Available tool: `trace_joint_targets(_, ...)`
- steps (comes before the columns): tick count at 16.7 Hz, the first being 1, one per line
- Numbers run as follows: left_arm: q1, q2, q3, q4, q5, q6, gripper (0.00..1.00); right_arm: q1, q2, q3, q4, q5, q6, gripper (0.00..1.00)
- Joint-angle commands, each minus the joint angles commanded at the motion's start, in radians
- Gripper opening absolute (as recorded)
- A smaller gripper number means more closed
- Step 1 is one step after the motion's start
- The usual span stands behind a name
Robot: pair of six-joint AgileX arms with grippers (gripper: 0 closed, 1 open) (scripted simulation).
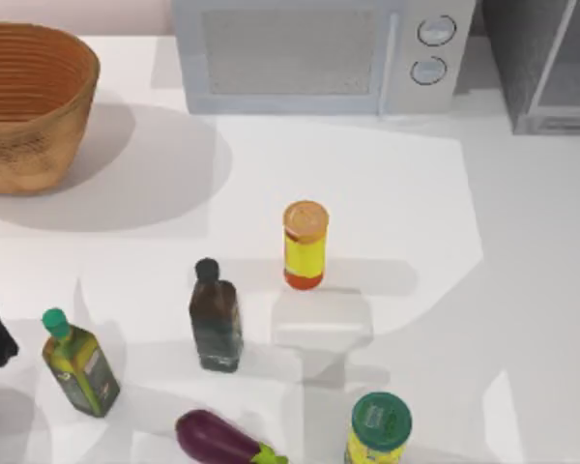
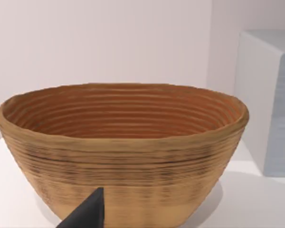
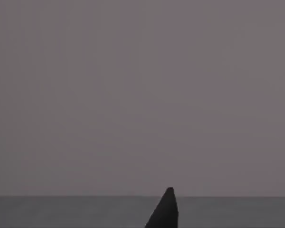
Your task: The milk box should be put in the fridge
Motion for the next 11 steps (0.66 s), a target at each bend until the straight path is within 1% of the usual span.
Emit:
trace_joint_targets(5, 0.0, 0.0, 0.0, 0.0, 0.0, 0.0, 1.0, 0.0, 0.0, 0.0, 0.0, 0.0, 0.0, 0.98)
trace_joint_targets(6, 0.0, 0.0, 0.0, 0.0, 0.0, 0.0, 1.0, 0.0, 0.0, 0.0, 0.0, 0.0, 0.0, 1.0)
trace_joint_targets(11, 0.0, 0.0, 0.0, 0.0, 0.0, 0.0, 1.0, 0.0, 0.0, 0.0, 0.0, 0.0, 0.0, 1.0)
